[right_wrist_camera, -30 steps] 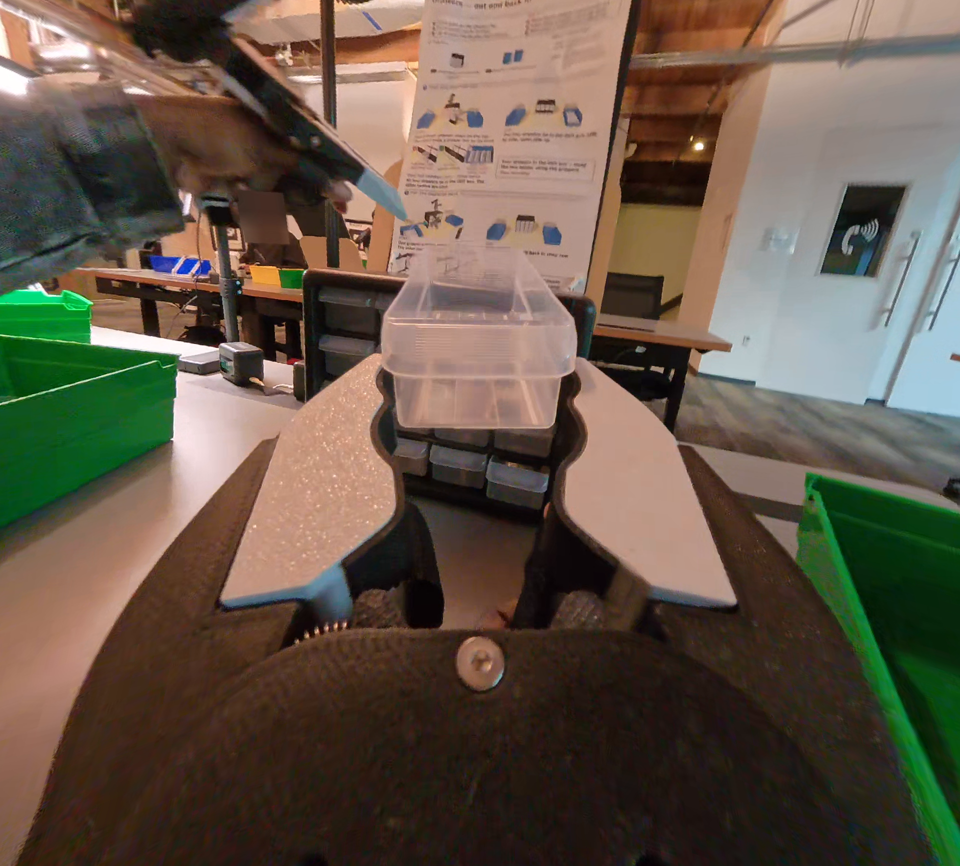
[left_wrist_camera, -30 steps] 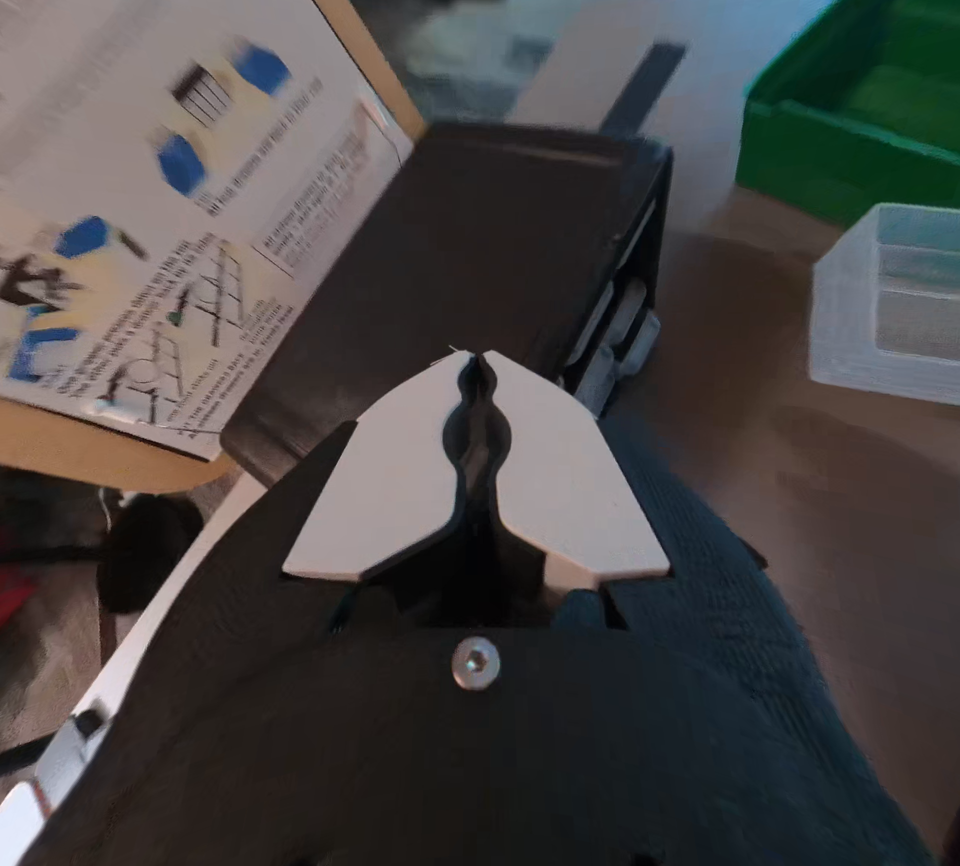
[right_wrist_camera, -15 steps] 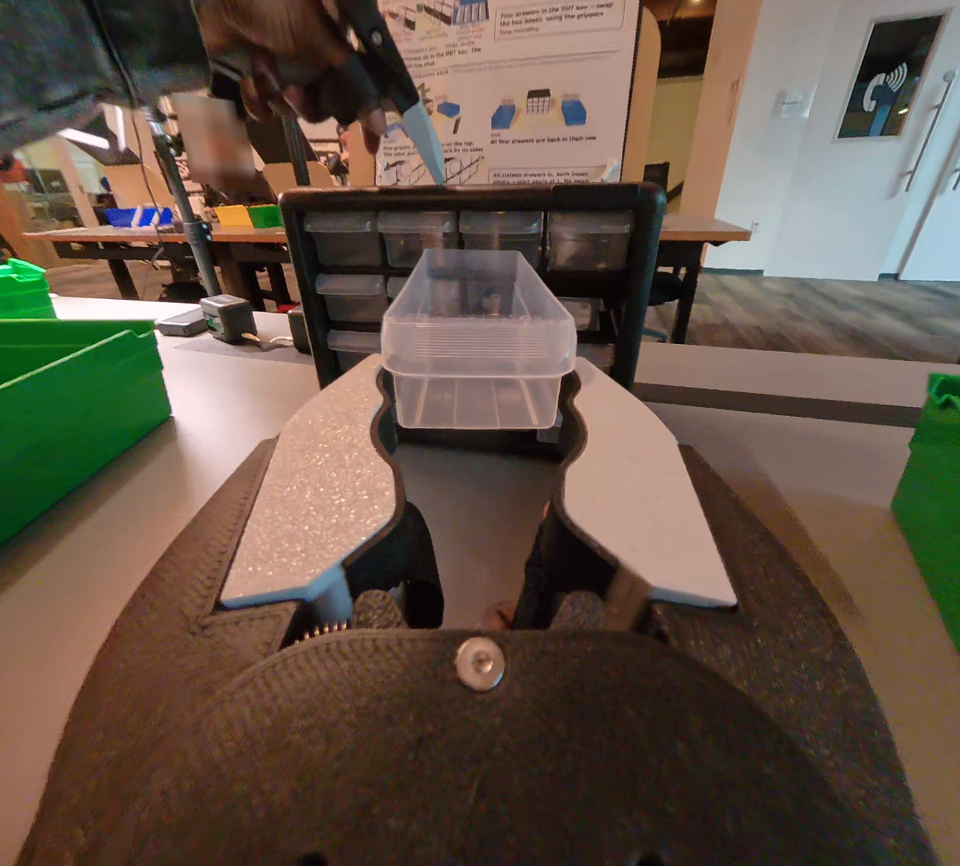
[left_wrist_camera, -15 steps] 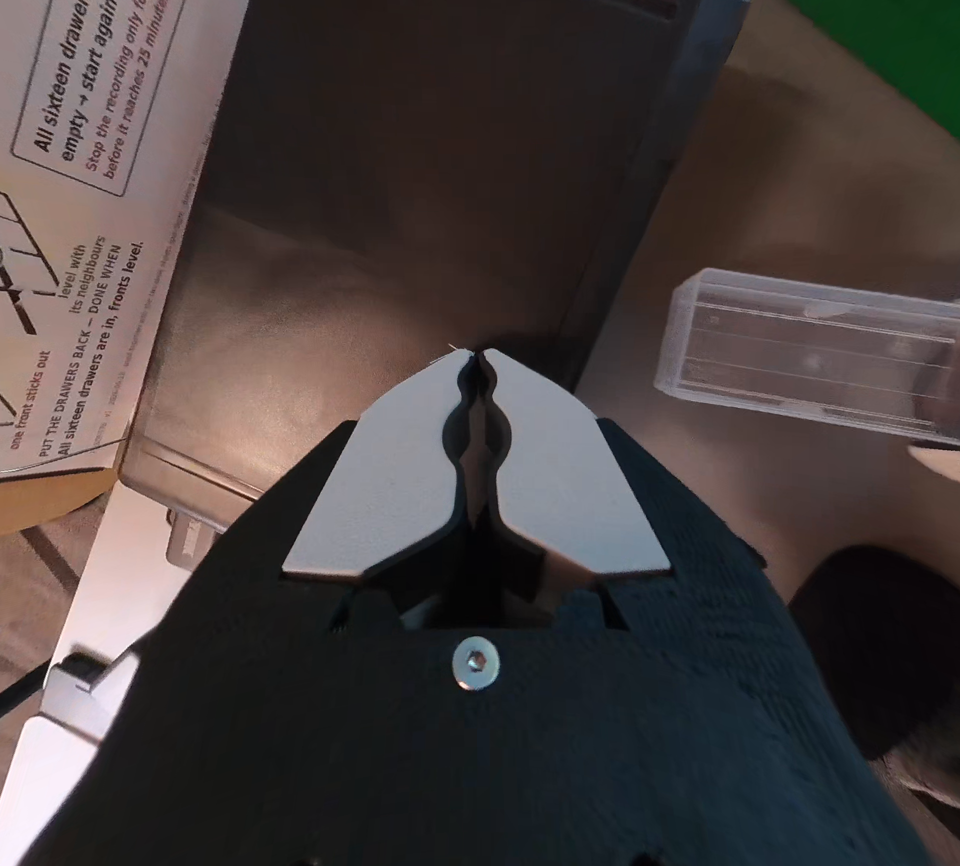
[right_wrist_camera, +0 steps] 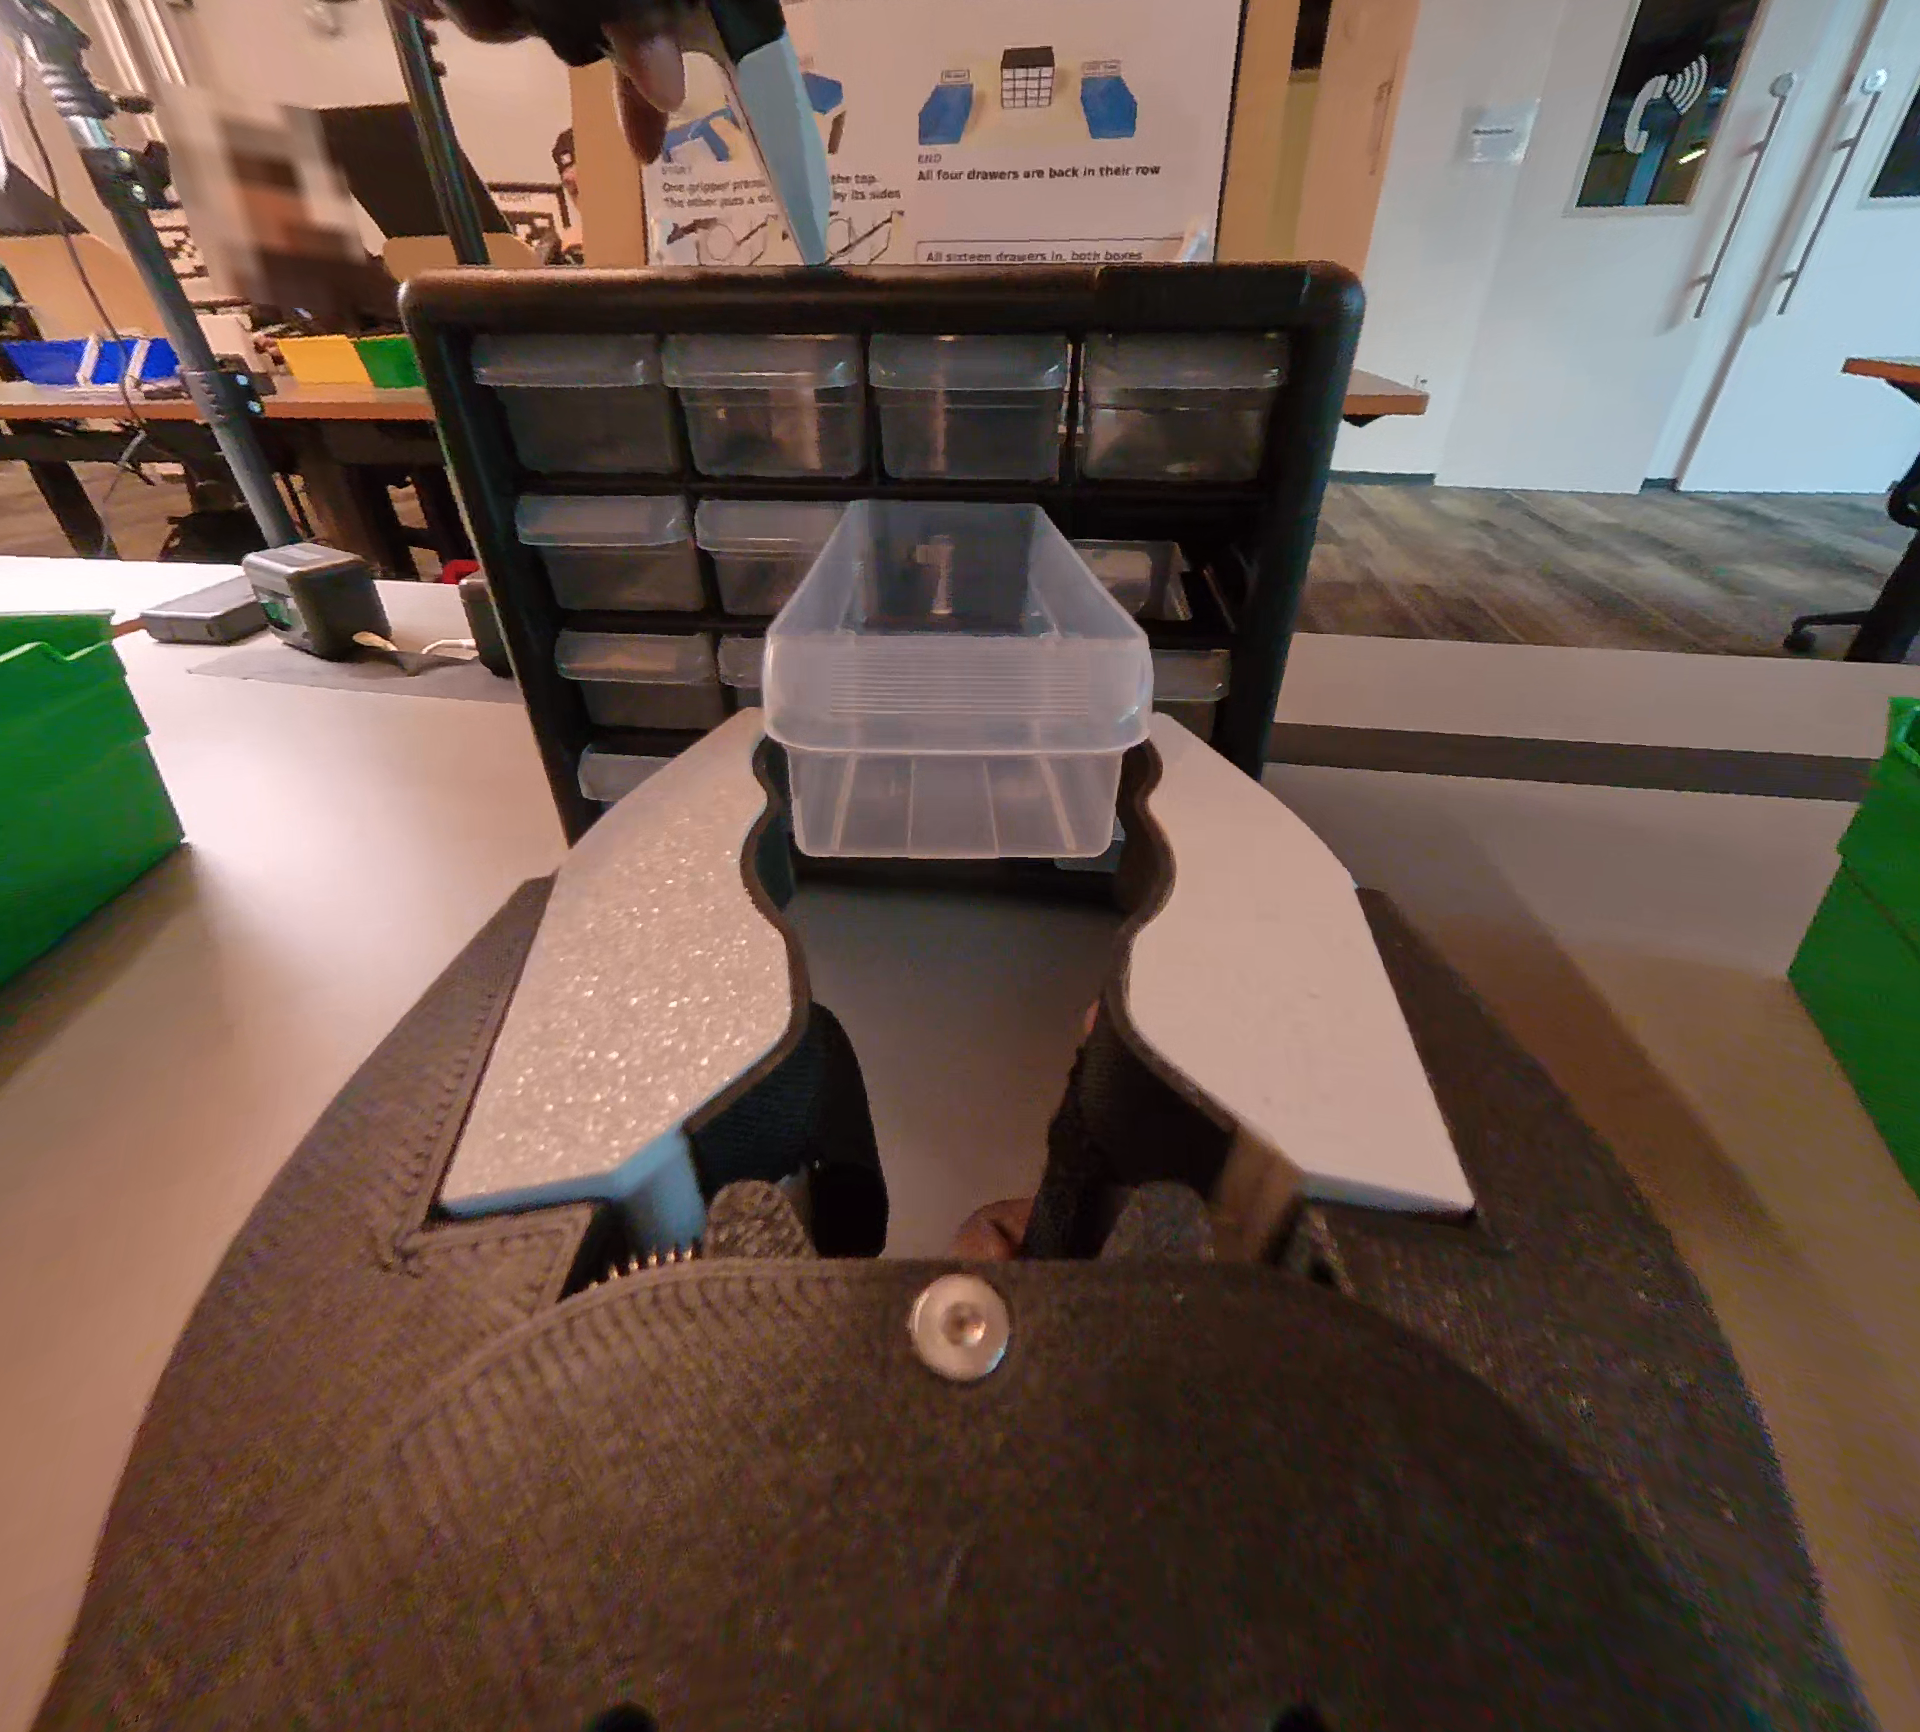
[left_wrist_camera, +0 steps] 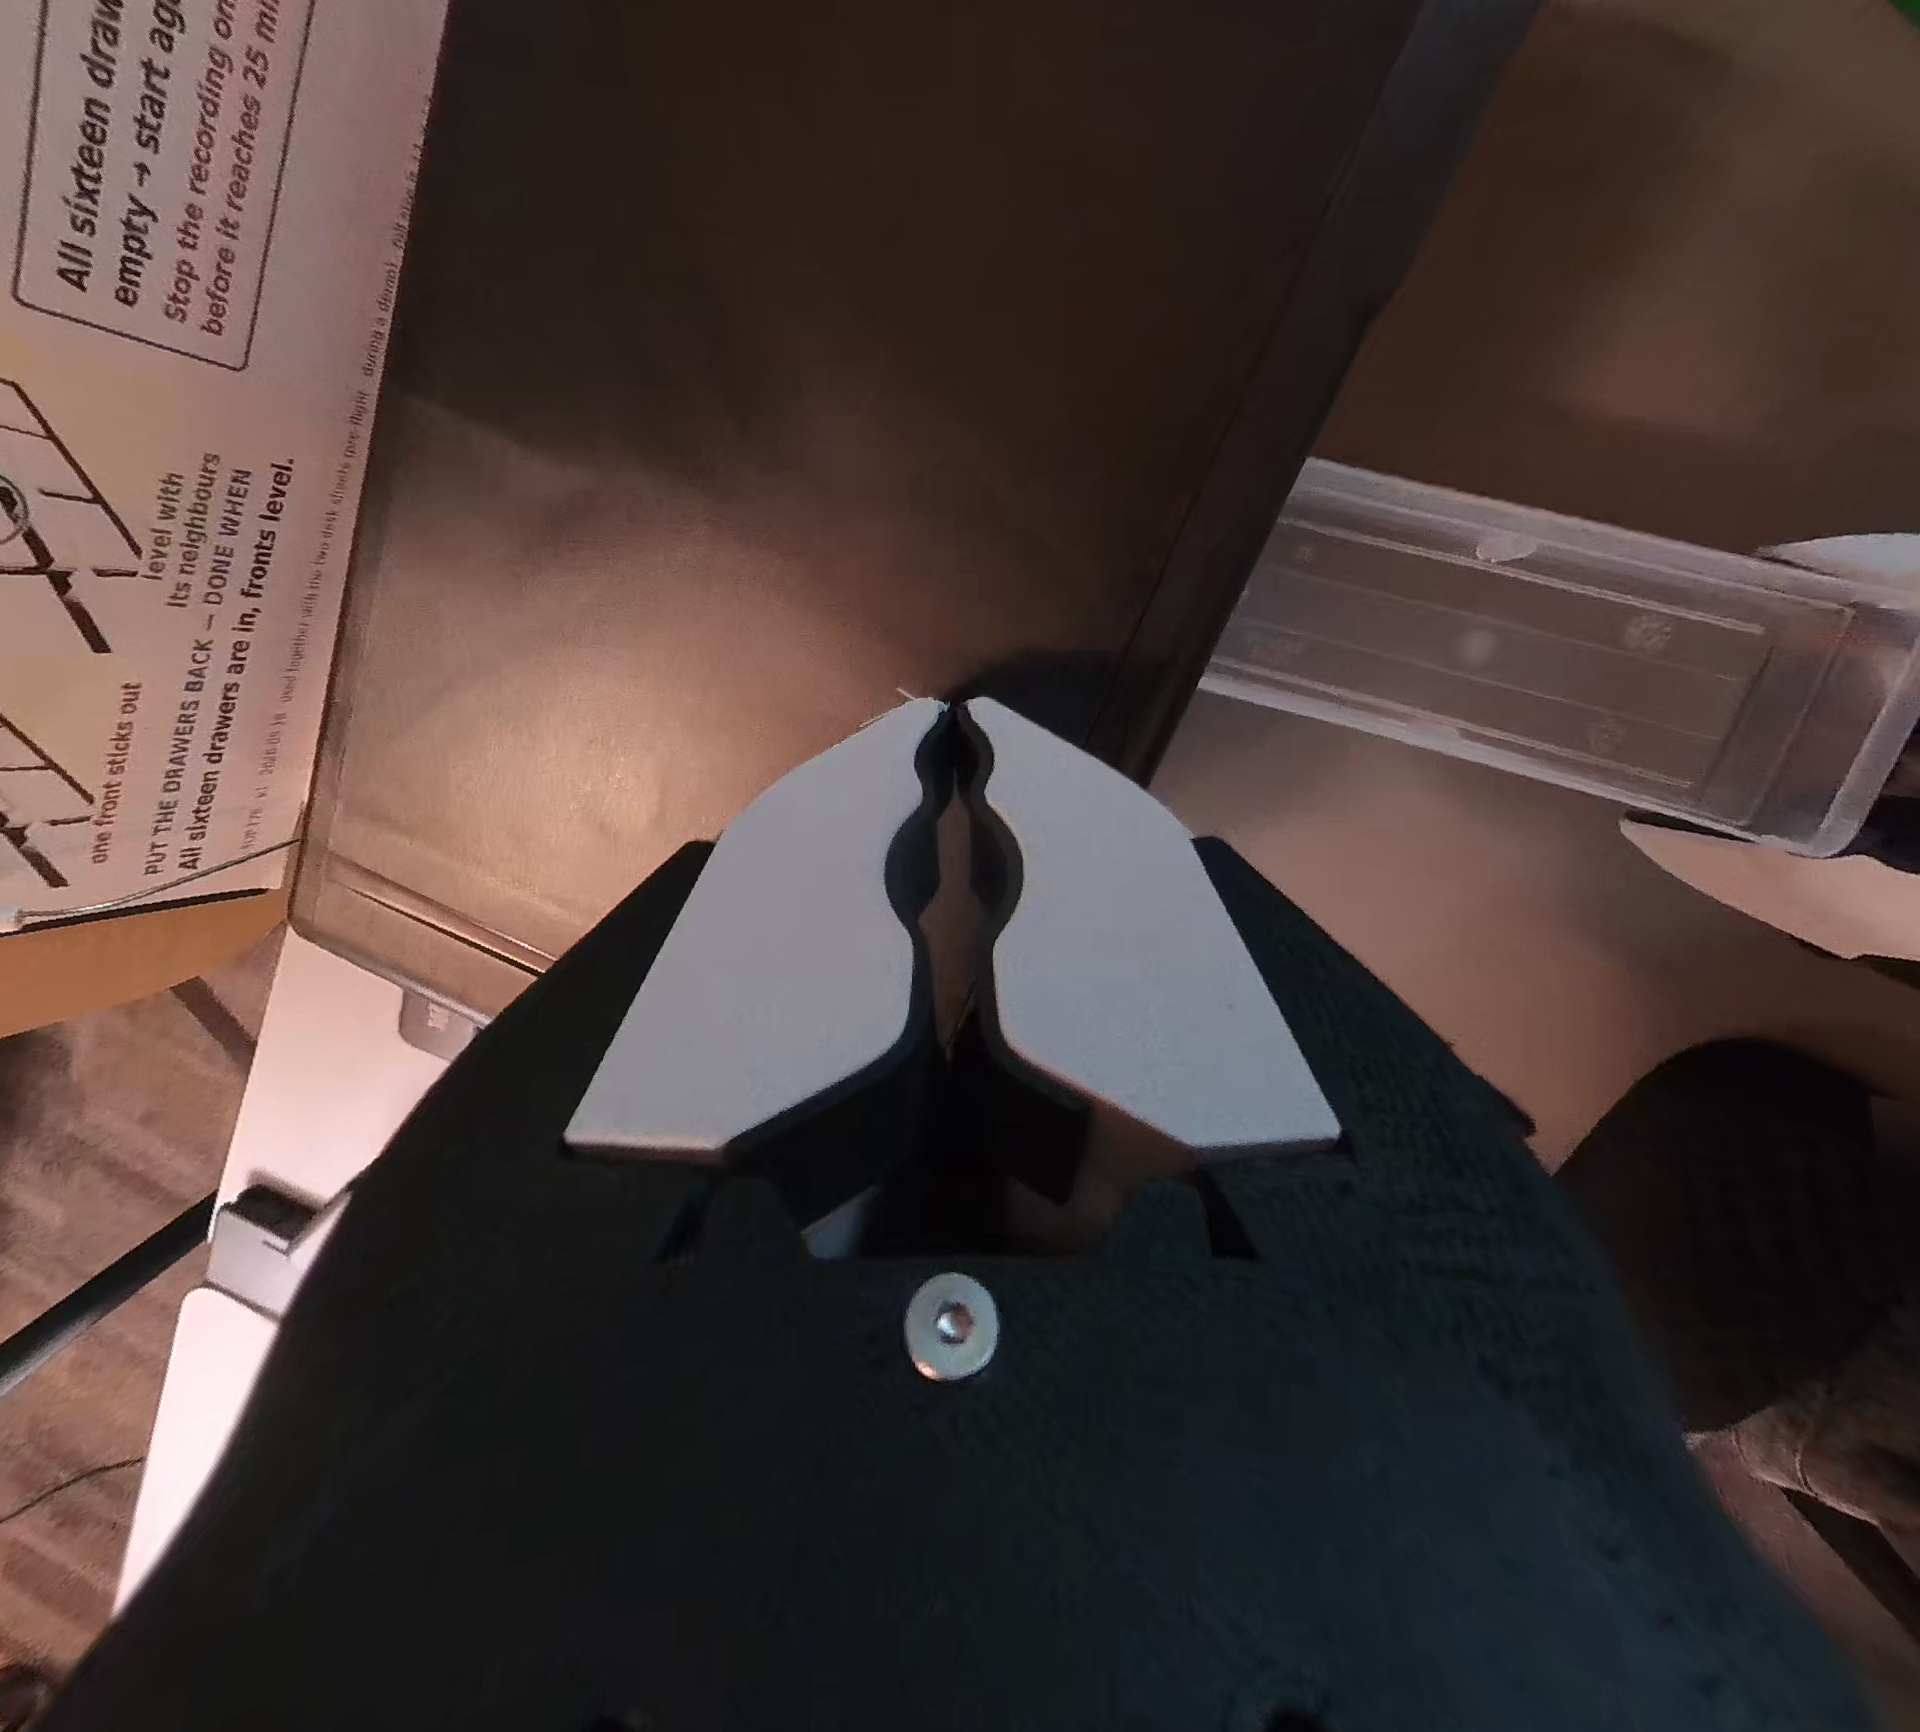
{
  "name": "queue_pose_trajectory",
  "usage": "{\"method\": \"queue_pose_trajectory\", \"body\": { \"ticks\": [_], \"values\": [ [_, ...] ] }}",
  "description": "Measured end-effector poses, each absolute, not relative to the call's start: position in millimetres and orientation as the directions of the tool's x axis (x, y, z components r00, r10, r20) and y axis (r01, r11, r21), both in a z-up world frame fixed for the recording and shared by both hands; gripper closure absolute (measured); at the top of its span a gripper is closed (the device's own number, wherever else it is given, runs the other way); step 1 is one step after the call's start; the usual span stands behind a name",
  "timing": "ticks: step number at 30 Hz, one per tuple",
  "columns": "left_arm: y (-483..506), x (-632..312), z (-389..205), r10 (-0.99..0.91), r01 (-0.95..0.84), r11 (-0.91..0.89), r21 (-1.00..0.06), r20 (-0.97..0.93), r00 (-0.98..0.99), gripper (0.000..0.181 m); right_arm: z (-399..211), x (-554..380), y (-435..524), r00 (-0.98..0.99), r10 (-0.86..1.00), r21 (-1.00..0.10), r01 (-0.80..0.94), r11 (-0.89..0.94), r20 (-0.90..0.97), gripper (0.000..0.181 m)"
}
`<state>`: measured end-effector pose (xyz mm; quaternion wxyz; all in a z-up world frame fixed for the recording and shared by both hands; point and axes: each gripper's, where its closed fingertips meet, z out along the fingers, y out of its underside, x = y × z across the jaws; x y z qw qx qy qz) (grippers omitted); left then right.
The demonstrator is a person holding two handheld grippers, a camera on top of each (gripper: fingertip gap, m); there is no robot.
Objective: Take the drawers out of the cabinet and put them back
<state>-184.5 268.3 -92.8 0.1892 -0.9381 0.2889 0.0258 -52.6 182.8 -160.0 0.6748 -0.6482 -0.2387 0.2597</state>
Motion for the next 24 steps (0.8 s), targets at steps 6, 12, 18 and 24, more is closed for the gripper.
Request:
{"method": "queue_pose_trajectory", "body": {
  "ticks": [6, 12, 18, 24],
  "values": [
    [269, -185, -93, -0.536, -0.569, -0.761, -0.313, -0.191, 0.822, 0.181, -164, -51, 190, 0.769, 0.637, -0.998, -0.055, -0.004, -0.045, 0.120],
    [269, -185, -93, -0.534, -0.574, -0.762, -0.301, -0.211, 0.819, 0.181, -165, -58, 189, 0.772, 0.635, -0.999, -0.033, 0.009, -0.020, 0.120],
    [269, -185, -93, -0.531, -0.569, -0.762, -0.308, -0.206, 0.822, 0.181, -164, -59, 191, 0.784, 0.621, -1.000, -0.019, 0.019, -0.003, 0.120],
    [269, -185, -93, -0.535, -0.580, -0.765, -0.281, -0.225, 0.814, 0.181, -161, -63, 195, 0.787, 0.617, -1.000, -0.018, 0.025, 0.002, 0.120]
  ]
}}
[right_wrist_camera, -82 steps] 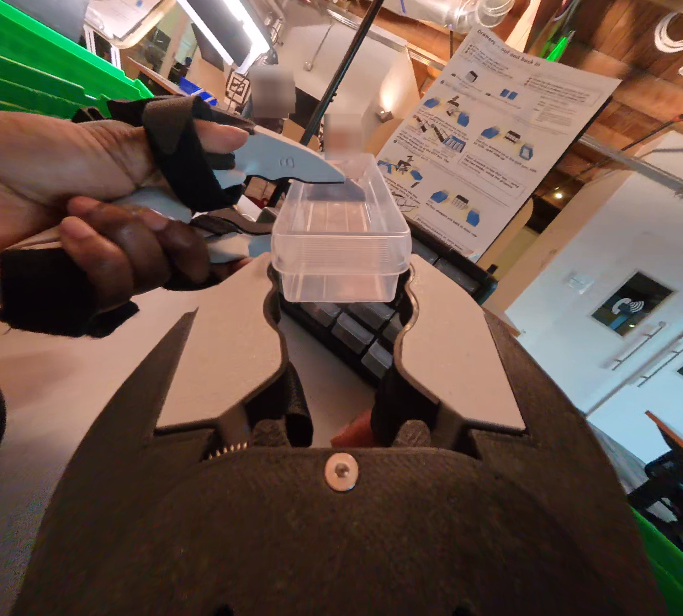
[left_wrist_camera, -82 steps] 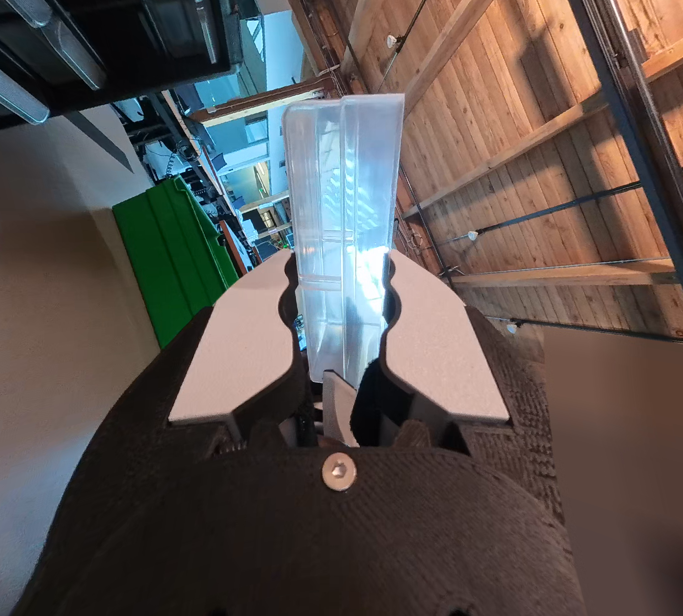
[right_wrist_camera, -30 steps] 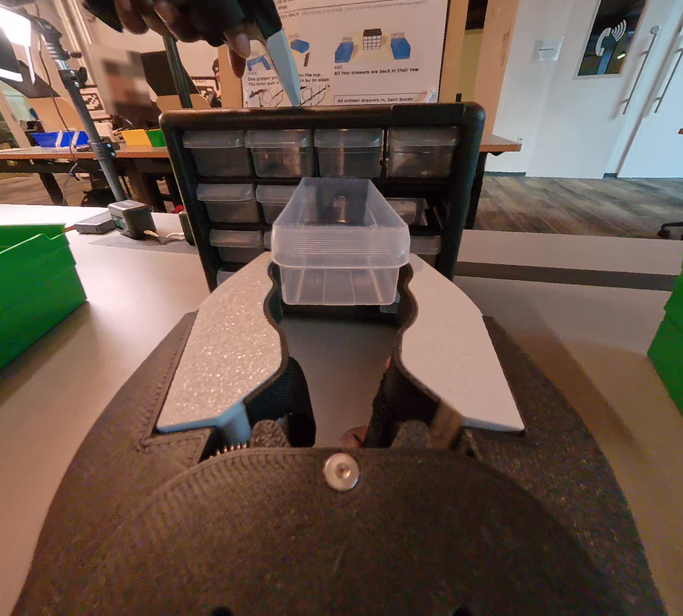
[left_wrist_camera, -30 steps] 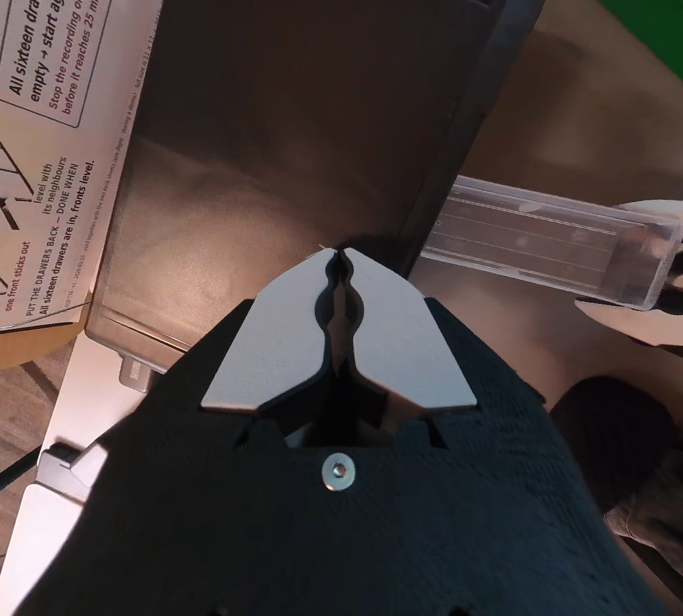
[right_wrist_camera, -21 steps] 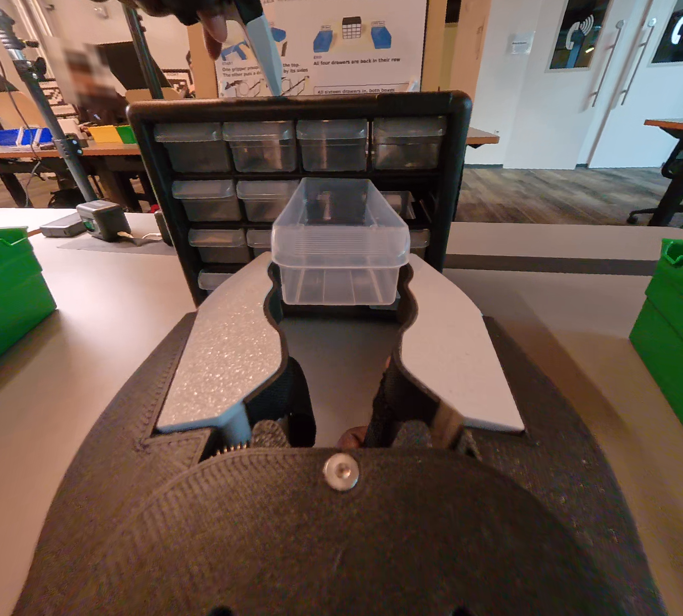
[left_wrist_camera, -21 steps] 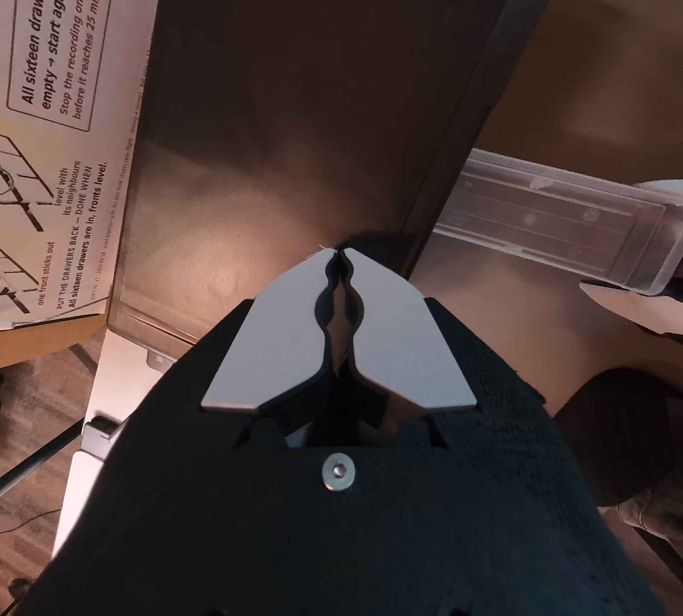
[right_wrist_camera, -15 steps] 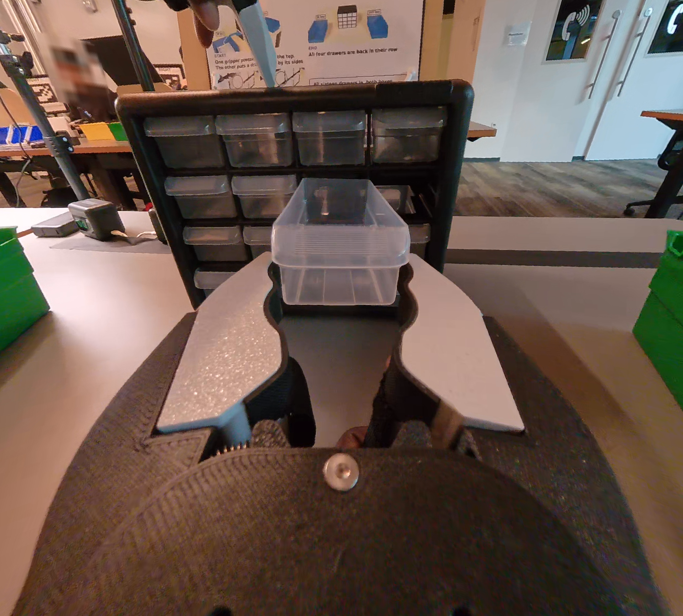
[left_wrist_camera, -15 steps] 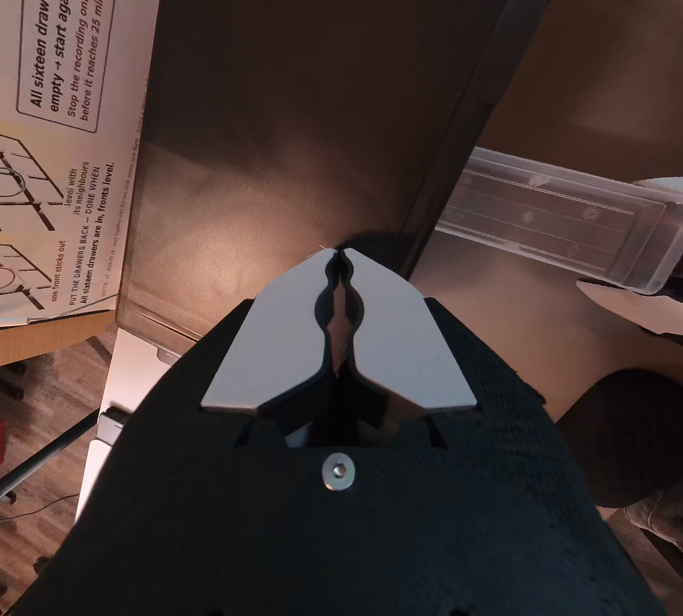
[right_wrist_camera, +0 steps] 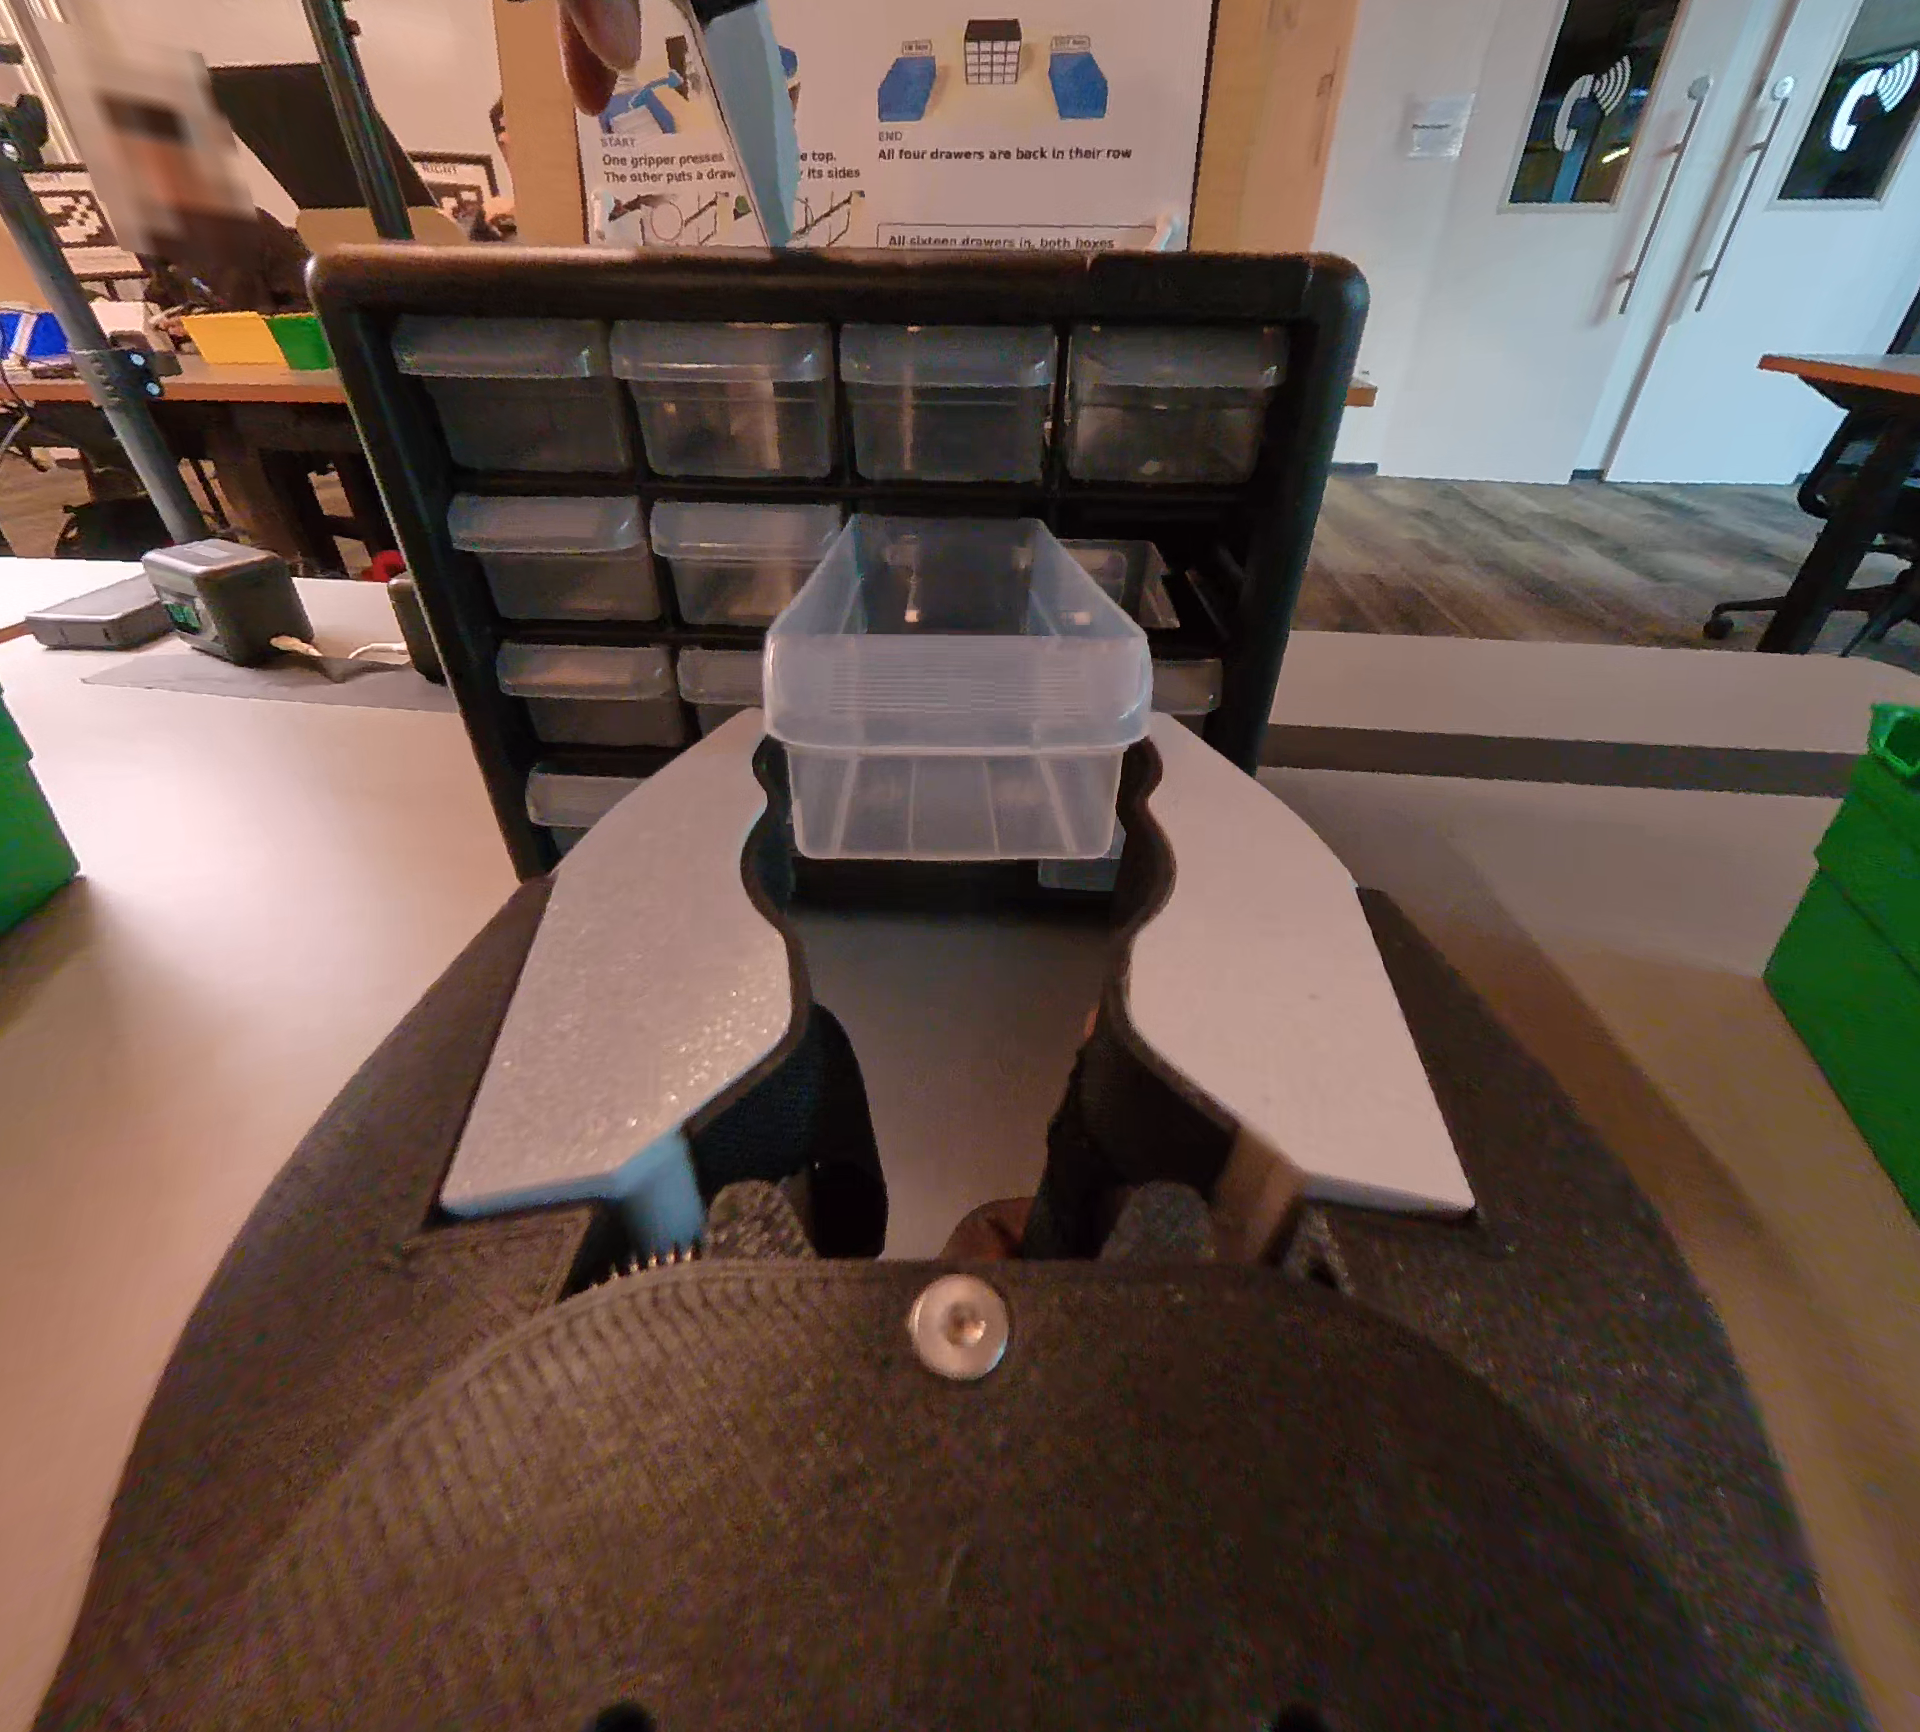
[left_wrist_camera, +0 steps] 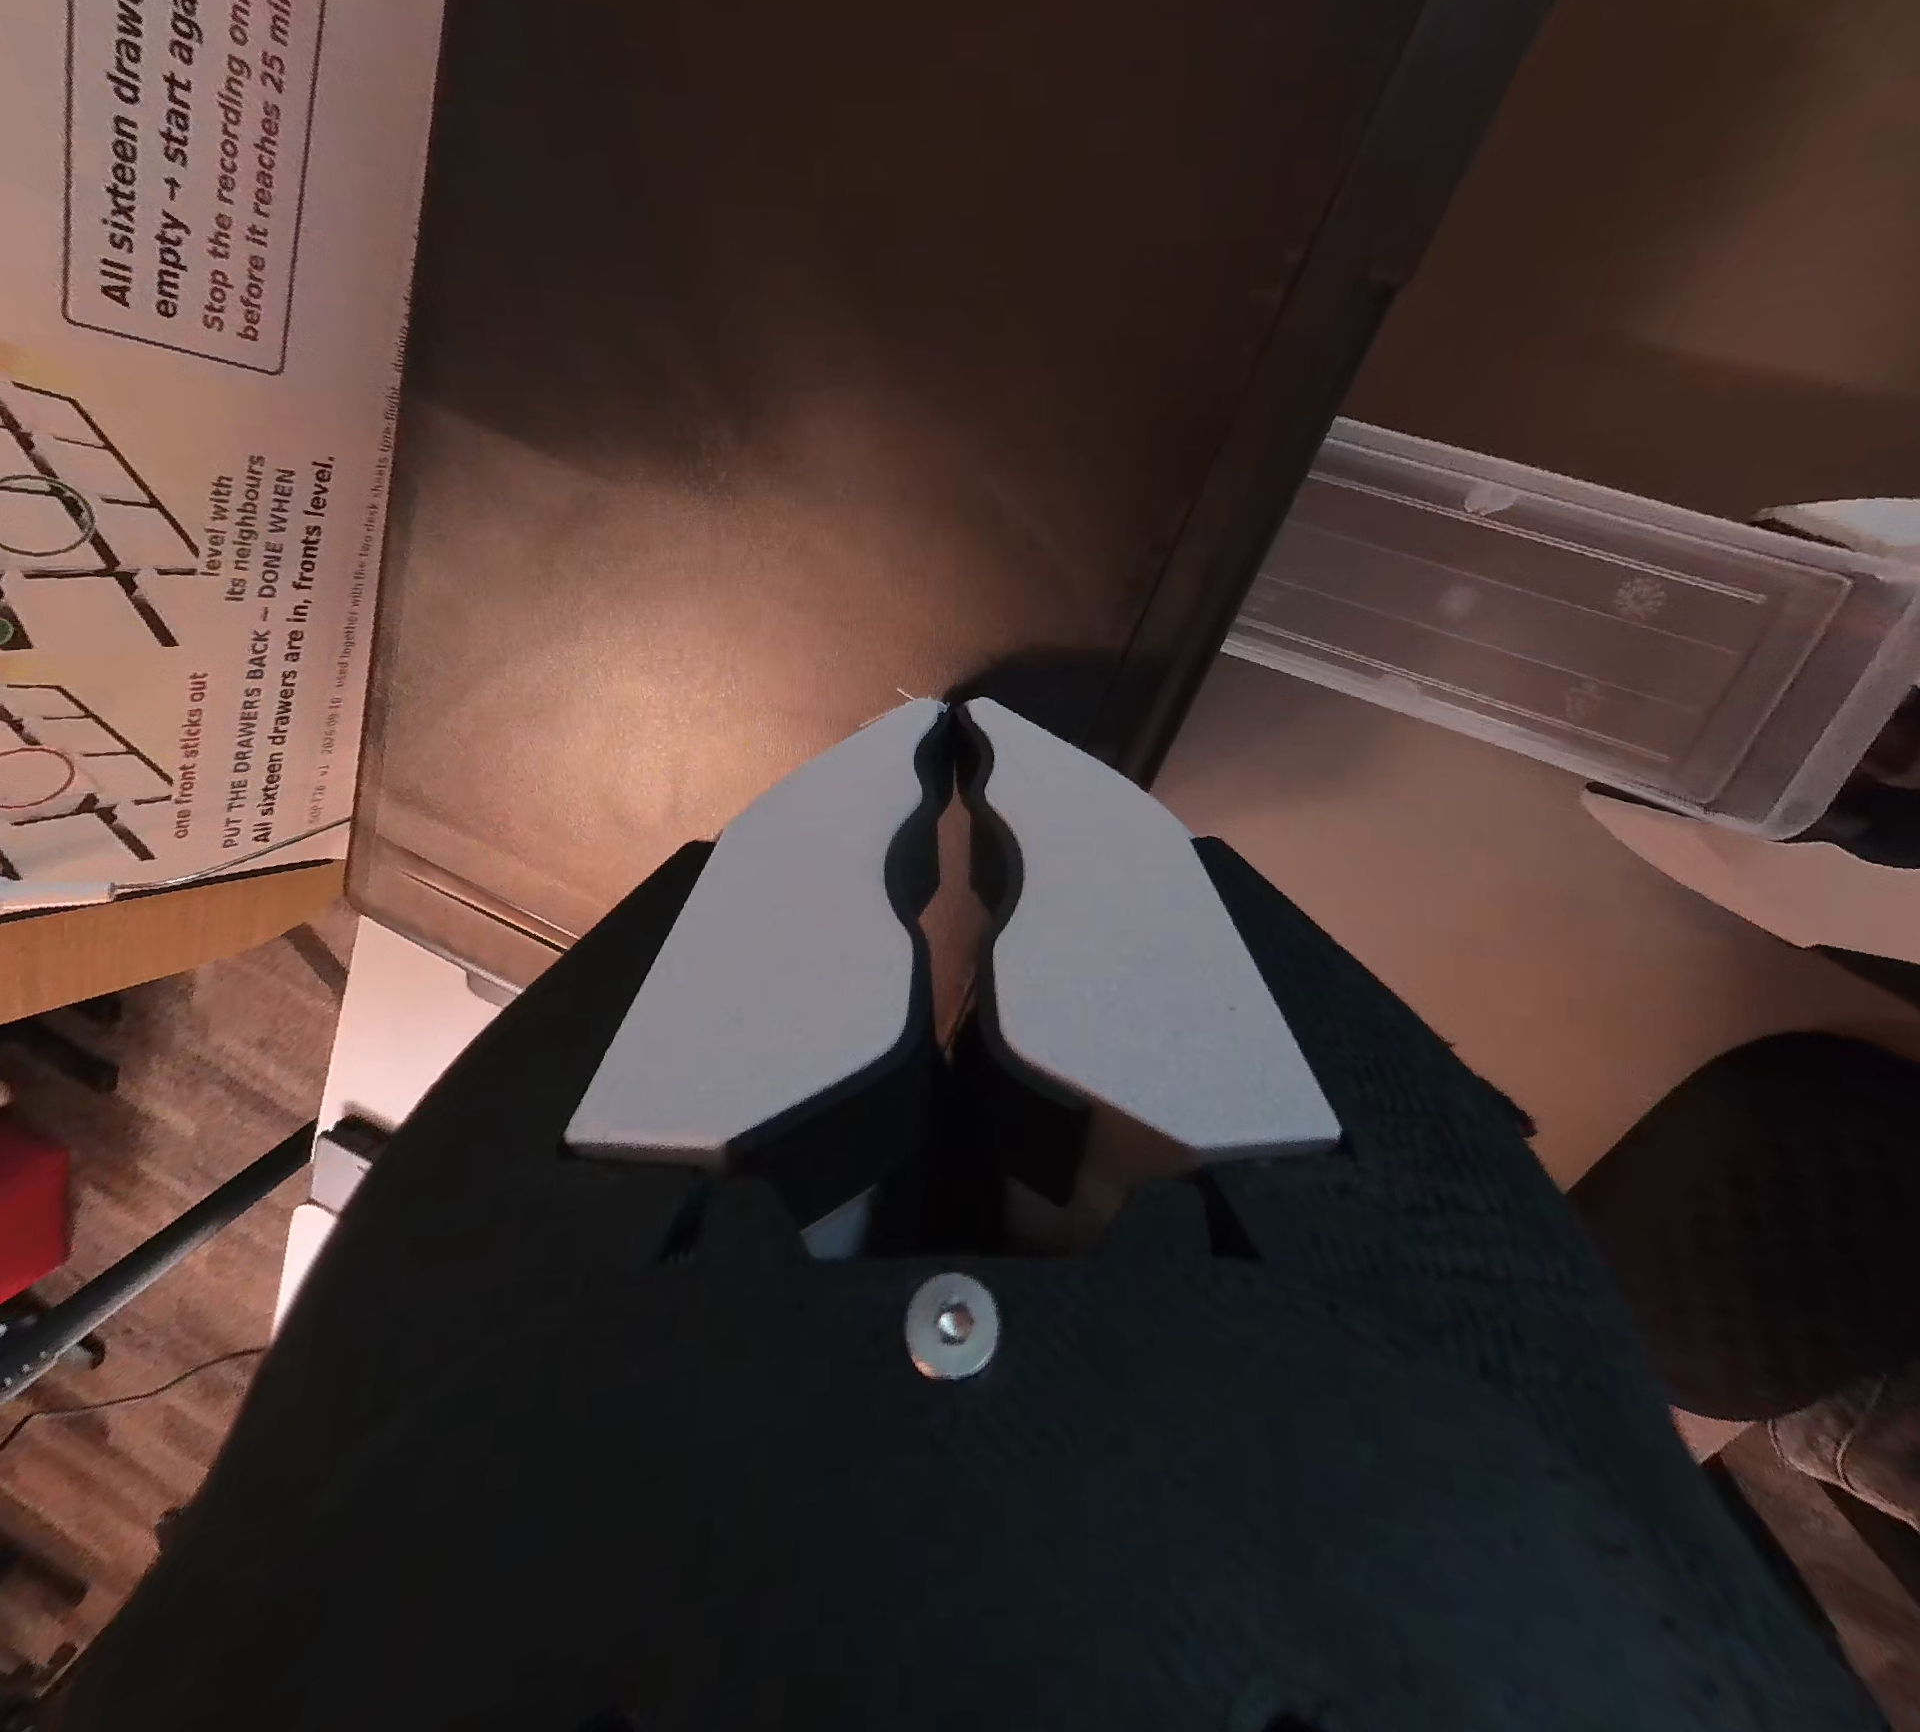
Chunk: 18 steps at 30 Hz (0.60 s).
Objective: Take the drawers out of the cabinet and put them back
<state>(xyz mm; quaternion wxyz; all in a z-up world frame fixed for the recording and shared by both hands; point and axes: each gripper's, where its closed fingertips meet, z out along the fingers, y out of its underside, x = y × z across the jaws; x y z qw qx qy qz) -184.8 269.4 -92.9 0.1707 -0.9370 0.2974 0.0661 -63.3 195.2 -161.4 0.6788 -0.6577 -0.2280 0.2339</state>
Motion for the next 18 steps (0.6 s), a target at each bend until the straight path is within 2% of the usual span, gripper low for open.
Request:
{"method": "queue_pose_trajectory", "body": {
  "ticks": [18],
  "values": [
    [269, -185, -93, -0.539, -0.585, -0.768, -0.260, -0.230, 0.810, 0.181, -180, -98, 240, 0.790, 0.612, -0.997, 0.069, -0.034, 0.034, 0.119]
  ]
}}
